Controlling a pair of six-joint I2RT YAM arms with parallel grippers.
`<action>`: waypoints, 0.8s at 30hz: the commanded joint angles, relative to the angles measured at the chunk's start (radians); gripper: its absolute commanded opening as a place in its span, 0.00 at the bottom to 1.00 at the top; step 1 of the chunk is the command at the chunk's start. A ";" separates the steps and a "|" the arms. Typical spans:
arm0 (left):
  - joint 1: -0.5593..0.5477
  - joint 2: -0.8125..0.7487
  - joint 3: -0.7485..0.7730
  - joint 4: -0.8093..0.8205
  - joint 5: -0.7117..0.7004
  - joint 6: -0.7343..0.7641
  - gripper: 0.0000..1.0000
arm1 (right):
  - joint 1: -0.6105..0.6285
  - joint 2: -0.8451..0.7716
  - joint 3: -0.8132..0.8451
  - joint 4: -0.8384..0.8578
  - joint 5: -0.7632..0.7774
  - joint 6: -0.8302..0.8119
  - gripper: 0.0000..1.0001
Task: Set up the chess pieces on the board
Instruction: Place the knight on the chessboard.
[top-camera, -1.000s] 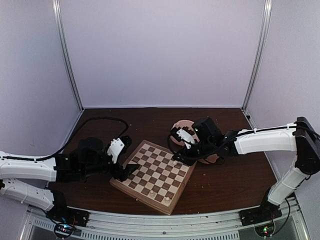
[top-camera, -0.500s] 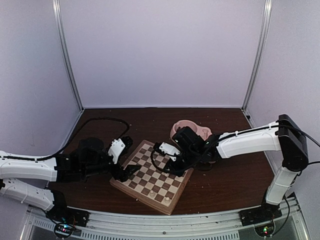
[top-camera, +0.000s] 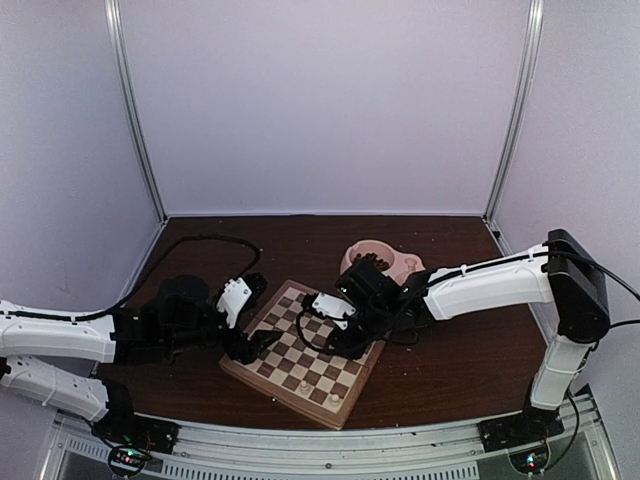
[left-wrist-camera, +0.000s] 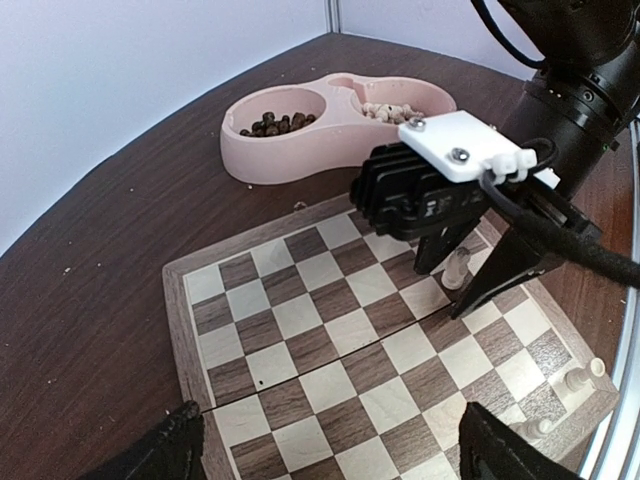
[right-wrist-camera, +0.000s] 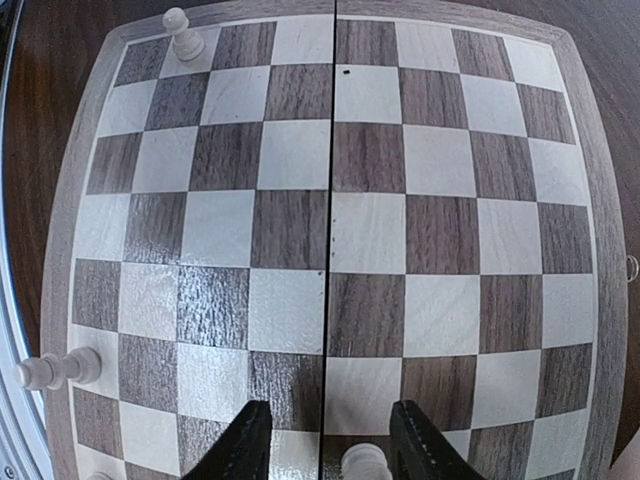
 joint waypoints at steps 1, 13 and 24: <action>-0.005 0.006 0.021 0.035 0.018 0.012 0.88 | 0.007 -0.025 0.001 0.012 0.050 -0.001 0.46; -0.005 0.027 0.030 0.033 0.028 0.009 0.88 | 0.007 -0.088 -0.027 -0.011 0.133 -0.002 0.55; -0.005 0.013 0.028 0.027 0.024 0.006 0.88 | 0.006 -0.053 -0.011 -0.080 0.165 -0.028 0.43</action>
